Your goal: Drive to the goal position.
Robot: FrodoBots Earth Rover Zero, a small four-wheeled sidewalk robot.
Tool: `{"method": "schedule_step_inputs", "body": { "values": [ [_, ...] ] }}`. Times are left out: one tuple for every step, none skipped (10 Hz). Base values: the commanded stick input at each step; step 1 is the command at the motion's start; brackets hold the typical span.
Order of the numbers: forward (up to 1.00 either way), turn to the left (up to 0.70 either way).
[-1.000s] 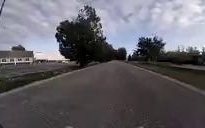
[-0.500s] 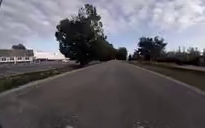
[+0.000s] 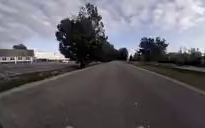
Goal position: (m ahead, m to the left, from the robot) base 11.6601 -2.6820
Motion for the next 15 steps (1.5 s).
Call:
{"method": "schedule_step_inputs", "body": {
  "values": [
    [0.70, 0.00],
    [0.70, 0.00],
    [0.70, -0.19],
    [0.70, -0.35],
    [0.70, -0.31],
    [0.70, 0.00],
    [0.70, 0.00],
    [0.70, 0.00],
    [0.70, 0.00],
    [0.70, 0.00],
    [0.70, 0.00],
    [0.70, 0.00],
    [0.70, 0.00],
    [0.70, 0.00],
    [0.70, 0.00]
  ]
}}
